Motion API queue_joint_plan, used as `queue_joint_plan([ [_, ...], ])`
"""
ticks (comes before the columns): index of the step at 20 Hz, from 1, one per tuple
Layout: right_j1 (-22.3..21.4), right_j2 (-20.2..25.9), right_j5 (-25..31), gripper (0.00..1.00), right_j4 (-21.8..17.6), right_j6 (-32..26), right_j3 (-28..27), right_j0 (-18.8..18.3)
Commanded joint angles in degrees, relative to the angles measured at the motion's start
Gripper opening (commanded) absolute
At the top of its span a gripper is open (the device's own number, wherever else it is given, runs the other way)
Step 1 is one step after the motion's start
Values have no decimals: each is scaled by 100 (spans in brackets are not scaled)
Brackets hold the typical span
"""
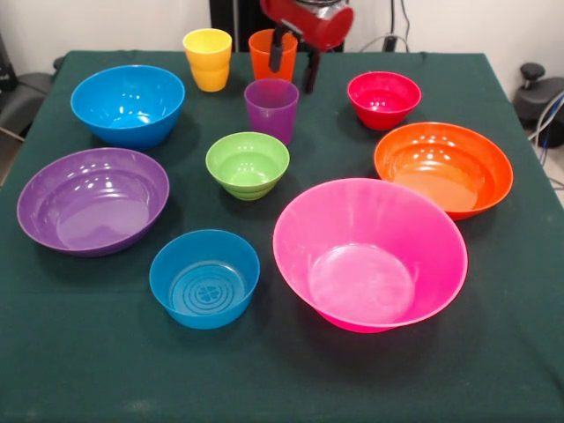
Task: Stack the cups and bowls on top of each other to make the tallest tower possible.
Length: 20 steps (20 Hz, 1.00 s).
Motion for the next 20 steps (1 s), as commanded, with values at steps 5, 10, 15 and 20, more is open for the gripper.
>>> queue_joint_plan([
  [5, 314, -476, 271, 100, 1064, 2525, 98, 966],
  [10, 477, -824, 234, 100, 1546, 3004, 101, 1310],
  [15, 497, -744, 37, 100, 1623, 2857, 163, 1165],
  [20, 372, -192, -239, 100, 778, 1353, 86, 489],
])
